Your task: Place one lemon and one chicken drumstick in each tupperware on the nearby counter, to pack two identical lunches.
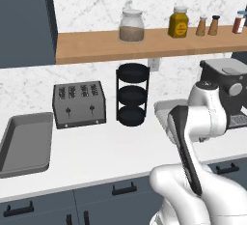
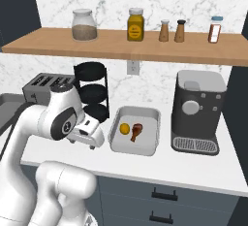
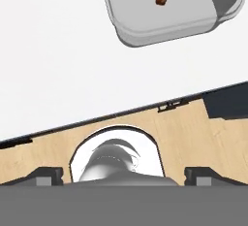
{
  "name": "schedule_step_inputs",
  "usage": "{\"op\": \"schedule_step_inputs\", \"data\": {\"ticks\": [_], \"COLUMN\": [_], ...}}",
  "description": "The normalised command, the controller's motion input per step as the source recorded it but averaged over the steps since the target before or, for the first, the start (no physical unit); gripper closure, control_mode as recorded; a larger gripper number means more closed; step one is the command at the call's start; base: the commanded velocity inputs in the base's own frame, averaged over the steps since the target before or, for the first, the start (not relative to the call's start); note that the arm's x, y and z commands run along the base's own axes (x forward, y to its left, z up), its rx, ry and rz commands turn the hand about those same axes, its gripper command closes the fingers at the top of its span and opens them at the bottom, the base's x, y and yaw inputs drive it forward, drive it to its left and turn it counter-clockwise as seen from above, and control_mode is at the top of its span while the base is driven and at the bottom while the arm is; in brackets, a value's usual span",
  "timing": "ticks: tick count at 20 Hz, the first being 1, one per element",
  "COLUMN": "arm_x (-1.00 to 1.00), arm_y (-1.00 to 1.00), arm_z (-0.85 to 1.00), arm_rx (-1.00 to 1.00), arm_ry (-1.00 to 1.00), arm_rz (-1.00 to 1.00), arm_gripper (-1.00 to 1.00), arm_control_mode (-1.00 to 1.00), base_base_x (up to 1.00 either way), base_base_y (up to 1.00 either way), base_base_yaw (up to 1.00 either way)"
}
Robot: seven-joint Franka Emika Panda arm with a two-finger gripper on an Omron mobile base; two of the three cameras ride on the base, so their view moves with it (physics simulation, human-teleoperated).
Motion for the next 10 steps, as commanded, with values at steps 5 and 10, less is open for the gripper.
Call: {"op": "schedule_step_inputs", "data": {"ticks": [5,10], "arm_x": [0.00,0.00], "arm_y": [0.00,0.00], "arm_z": [0.00,0.00], "arm_rx": [0.00,0.00], "arm_ry": [0.00,0.00], "arm_rz": [0.00,0.00], "arm_gripper": [-1.00,-1.00], "arm_control_mode": [-1.00,1.00], "base_base_x": [0.00,-0.18], "base_base_y": [0.00,0.00], "base_base_yaw": [0.00,0.00]}}
